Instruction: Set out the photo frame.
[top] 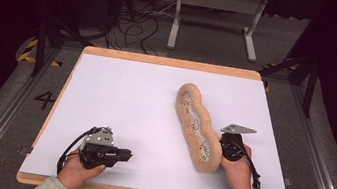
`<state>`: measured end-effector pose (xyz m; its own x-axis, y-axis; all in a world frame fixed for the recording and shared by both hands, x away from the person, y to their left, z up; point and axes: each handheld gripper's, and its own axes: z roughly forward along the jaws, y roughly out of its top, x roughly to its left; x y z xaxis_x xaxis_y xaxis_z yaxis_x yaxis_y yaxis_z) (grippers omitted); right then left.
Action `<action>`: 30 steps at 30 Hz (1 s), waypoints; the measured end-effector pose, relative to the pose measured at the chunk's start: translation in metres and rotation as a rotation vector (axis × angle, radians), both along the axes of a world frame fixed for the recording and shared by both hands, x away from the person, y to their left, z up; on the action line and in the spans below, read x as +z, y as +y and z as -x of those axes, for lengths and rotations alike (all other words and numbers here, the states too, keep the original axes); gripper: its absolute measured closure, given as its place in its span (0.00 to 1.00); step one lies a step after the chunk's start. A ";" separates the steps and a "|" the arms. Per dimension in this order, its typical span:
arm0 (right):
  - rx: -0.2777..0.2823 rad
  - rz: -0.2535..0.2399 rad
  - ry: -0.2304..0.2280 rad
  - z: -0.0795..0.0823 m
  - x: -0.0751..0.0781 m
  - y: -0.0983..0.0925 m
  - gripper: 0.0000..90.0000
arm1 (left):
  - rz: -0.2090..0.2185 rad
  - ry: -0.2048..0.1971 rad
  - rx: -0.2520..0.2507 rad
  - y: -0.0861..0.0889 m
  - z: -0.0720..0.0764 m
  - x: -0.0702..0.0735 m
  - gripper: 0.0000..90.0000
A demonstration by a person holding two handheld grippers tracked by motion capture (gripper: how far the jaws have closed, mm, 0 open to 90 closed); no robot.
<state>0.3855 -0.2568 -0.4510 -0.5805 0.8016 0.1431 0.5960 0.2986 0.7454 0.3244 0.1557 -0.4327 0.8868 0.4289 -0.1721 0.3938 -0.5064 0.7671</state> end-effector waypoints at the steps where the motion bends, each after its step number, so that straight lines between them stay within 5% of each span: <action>1: -0.007 0.004 -0.007 0.002 0.002 -0.002 0.99 | 0.000 -0.007 -0.004 -0.001 -0.001 0.000 0.91; 7: -0.047 0.016 -0.023 0.016 0.013 -0.015 0.96 | 0.003 -0.015 -0.001 -0.004 -0.004 0.002 0.89; 15: -0.113 0.071 -0.106 0.049 0.047 -0.029 0.89 | 0.012 -0.001 0.006 -0.007 -0.012 0.002 0.87; 30: -0.129 -0.024 -0.148 0.091 0.085 -0.022 0.50 | 0.008 -0.004 0.003 -0.012 -0.018 0.001 0.85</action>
